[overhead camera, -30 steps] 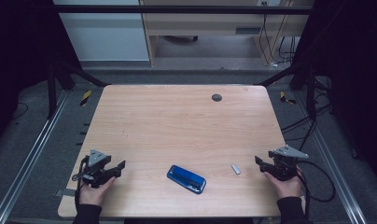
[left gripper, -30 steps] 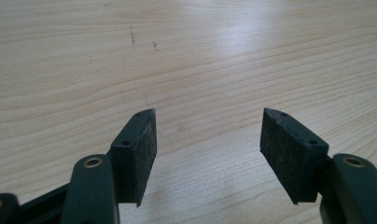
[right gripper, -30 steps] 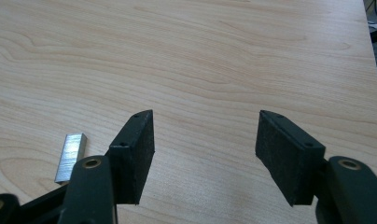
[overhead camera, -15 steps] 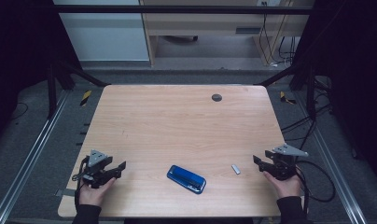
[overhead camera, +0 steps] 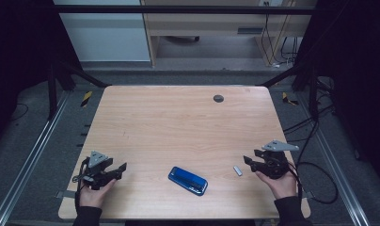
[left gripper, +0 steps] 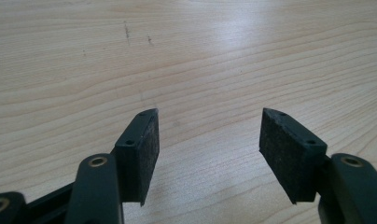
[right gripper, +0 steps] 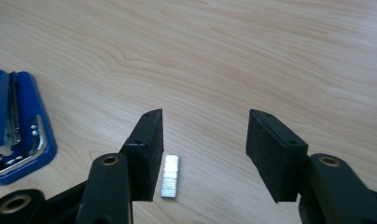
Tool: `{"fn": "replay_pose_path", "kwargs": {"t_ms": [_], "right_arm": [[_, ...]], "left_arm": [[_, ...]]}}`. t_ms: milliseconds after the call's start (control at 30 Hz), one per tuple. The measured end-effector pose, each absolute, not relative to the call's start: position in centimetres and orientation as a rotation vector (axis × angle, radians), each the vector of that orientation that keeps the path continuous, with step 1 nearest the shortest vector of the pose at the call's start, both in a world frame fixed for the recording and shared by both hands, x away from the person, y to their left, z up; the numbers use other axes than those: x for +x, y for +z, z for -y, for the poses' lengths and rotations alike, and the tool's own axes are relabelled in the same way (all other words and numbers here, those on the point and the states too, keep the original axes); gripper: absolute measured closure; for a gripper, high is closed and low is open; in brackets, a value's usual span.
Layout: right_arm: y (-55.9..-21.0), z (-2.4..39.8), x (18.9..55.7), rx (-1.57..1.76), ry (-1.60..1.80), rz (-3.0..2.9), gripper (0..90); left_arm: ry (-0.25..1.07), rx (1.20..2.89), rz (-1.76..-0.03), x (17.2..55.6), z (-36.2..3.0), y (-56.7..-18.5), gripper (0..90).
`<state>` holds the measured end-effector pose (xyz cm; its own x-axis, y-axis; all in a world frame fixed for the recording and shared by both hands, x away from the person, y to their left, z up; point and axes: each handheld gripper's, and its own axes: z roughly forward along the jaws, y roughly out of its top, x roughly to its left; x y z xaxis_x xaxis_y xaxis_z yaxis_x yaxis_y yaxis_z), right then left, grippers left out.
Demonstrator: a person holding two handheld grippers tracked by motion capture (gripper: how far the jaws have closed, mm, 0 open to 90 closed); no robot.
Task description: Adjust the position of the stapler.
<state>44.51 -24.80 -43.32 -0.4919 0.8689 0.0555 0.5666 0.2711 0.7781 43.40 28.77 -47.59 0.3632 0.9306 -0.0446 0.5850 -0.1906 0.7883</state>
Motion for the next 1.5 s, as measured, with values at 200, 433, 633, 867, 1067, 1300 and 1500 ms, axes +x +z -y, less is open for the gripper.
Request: {"fn": "replay_pose_path", "kwargs": {"t_ms": [200, 433, 633, 867, 1067, 1300, 1500], "right_arm": [[-42.4, 21.9, 44.6, 1.266, 1.072, -2.296, 50.3], [-41.5, 19.2, 45.0, 1.185, 1.044, -2.407, 50.1], [-40.6, 17.3, 45.3, 1.118, 1.037, -2.47, 48.0], [-40.1, 14.6, 45.7, 1.049, 0.996, -2.56, 46.4], [-40.0, 12.9, 45.7, 1.031, 0.969, -2.61, 45.5], [-40.0, 10.0, 46.2, 0.959, 0.86, -2.724, 45.5], [-40.2, 8.2, 46.6, 0.914, 0.795, -2.77, 46.3]], "left_arm": [[0.588, 1.893, -1.316, 43.4, -28.8, -47.6, 38.9], [0.586, 1.899, -1.315, 43.4, -28.7, -47.6, 39.1], [0.584, 1.903, -1.315, 43.4, -28.6, -47.6, 39.2], [0.587, 1.906, -1.312, 43.4, -28.7, -47.5, 39.1], [0.584, 1.906, -1.315, 43.5, -28.7, -47.6, 39.1], [0.582, 1.91, -1.313, 43.5, -28.7, -47.6, 39.2], [0.578, 1.911, -1.309, 43.5, -28.6, -47.6, 39.1]]}}
